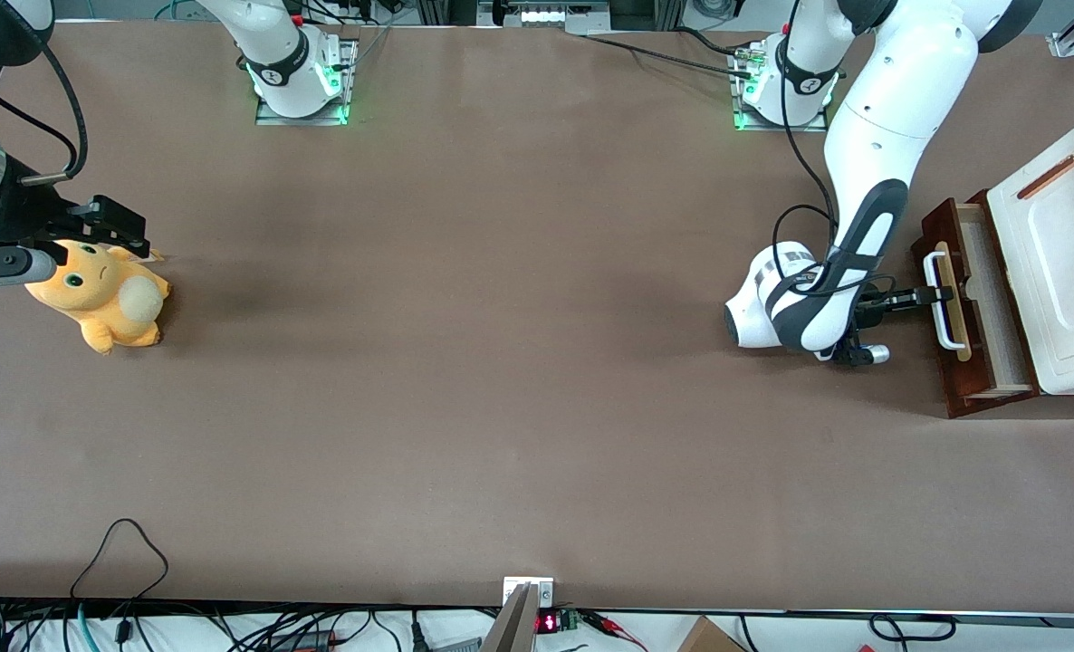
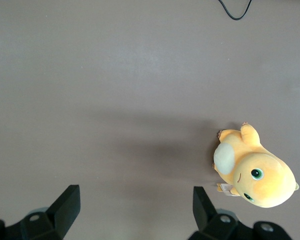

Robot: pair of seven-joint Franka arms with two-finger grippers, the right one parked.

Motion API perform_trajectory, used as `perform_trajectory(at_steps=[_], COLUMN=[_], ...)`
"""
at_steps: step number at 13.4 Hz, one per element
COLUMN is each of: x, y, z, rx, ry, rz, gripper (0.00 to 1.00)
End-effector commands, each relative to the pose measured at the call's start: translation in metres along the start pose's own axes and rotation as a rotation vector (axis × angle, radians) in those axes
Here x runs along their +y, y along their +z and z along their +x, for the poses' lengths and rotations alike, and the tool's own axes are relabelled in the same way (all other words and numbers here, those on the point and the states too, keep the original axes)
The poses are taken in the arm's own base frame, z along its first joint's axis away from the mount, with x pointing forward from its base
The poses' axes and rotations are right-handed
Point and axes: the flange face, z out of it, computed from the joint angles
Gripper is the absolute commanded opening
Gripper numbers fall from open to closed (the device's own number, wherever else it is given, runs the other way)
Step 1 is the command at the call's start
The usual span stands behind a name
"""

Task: Open lower drawer with left arm only
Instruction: 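Pull the handle with the left gripper, sliding the drawer out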

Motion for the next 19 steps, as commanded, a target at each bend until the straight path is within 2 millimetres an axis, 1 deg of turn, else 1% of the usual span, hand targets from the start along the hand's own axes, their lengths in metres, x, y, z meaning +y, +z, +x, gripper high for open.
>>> perform_trajectory(at_steps=[1, 3, 8, 10, 16, 19], x=[-0.001, -0.001, 0.001, 0.001, 0.002, 0.003], y=[-0.020, -0.024, -0.042, -0.044, -0.060, -0.062], z=[-0.014, -0.017, -0.026, -0.028, -0.036, -0.037], rx=[-0.028, -0.031, -0.026, -0.031, -0.020, -0.019], ry=[0.019, 0.020, 0.028, 0.029, 0.034, 0.035], rz=[0.019, 0.024, 0.015, 0.024, 0.028, 0.033], gripper=[0.23, 0.23, 0.23, 0.23, 0.23, 0.23])
